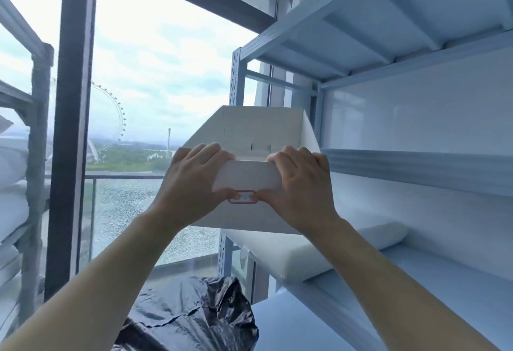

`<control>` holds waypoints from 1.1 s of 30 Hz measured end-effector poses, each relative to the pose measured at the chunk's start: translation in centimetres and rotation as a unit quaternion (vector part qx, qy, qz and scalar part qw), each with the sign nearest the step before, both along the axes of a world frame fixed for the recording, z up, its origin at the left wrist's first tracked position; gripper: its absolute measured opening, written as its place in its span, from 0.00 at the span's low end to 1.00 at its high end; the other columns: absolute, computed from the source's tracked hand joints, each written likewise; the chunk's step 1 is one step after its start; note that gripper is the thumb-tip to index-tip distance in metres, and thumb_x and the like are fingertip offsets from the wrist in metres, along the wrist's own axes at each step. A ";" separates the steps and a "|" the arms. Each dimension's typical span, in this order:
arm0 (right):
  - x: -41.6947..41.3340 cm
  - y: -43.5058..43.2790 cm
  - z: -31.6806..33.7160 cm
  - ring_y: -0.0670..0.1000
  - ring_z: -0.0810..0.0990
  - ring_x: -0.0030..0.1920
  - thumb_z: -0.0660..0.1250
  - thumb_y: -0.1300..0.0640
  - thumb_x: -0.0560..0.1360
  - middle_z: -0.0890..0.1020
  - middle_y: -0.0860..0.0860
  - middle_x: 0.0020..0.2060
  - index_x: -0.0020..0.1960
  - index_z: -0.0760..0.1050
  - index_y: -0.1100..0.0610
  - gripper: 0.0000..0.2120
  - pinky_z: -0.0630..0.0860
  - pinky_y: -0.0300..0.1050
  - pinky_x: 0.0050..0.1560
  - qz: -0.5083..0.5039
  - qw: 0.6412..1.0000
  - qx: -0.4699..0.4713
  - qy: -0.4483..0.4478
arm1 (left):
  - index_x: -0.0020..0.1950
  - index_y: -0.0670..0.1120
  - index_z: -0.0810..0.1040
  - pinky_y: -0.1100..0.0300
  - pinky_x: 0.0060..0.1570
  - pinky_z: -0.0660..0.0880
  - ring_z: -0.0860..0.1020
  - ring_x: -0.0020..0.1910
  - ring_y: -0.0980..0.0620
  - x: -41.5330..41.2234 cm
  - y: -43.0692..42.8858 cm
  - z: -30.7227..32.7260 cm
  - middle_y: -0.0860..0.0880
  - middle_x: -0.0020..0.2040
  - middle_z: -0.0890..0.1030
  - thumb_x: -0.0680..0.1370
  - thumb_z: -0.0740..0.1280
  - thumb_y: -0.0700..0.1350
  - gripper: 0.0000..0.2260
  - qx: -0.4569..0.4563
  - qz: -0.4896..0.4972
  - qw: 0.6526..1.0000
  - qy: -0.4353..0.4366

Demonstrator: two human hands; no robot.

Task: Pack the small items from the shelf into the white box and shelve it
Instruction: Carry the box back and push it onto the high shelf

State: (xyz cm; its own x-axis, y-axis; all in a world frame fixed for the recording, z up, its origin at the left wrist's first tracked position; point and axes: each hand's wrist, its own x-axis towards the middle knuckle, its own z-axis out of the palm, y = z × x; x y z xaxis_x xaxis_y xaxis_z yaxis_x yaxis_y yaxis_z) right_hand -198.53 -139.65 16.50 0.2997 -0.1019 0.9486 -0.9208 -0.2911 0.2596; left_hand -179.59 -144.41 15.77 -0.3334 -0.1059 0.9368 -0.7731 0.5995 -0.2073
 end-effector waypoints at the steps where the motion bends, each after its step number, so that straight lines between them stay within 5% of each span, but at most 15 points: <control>1: 0.1 -0.7 0.4 0.56 0.77 0.38 0.79 0.44 0.57 0.79 0.52 0.37 0.44 0.76 0.59 0.25 0.60 0.45 0.43 -0.005 1.000 -0.007 0.001 | 0.52 0.46 0.76 0.55 0.49 0.61 0.75 0.47 0.46 0.1 -0.8 0.4 0.48 0.46 0.78 0.60 0.79 0.50 0.25 -0.004 -0.005 1.000 0.000; 20: -1.4 -11.1 7.4 0.56 0.75 0.39 0.80 0.48 0.54 0.77 0.51 0.38 0.46 0.76 0.57 0.25 0.59 0.45 0.42 -0.163 0.986 -0.032 0.022 | 0.50 0.47 0.75 0.60 0.49 0.59 0.74 0.47 0.47 -4.0 -15.7 7.2 0.50 0.45 0.78 0.60 0.78 0.53 0.24 -0.012 -0.158 0.986 0.043; 27: -4.1 -14.0 11.2 0.56 0.76 0.43 0.80 0.50 0.54 0.78 0.52 0.40 0.51 0.77 0.57 0.28 0.58 0.44 0.45 -0.212 0.975 -0.037 0.059 | 0.60 0.47 0.73 0.52 0.57 0.64 0.71 0.54 0.49 -8.1 -21.1 10.1 0.48 0.55 0.77 0.63 0.77 0.53 0.29 0.020 -0.229 0.972 0.051; 33: -6.2 -16.4 13.5 0.56 0.75 0.47 0.78 0.42 0.56 0.79 0.52 0.44 0.56 0.76 0.57 0.33 0.59 0.44 0.49 -0.243 0.966 -0.020 0.083 | 0.65 0.50 0.69 0.50 0.55 0.69 0.66 0.52 0.57 -10.3 -24.3 11.9 0.51 0.58 0.75 0.65 0.76 0.52 0.31 0.044 -0.254 0.965 0.044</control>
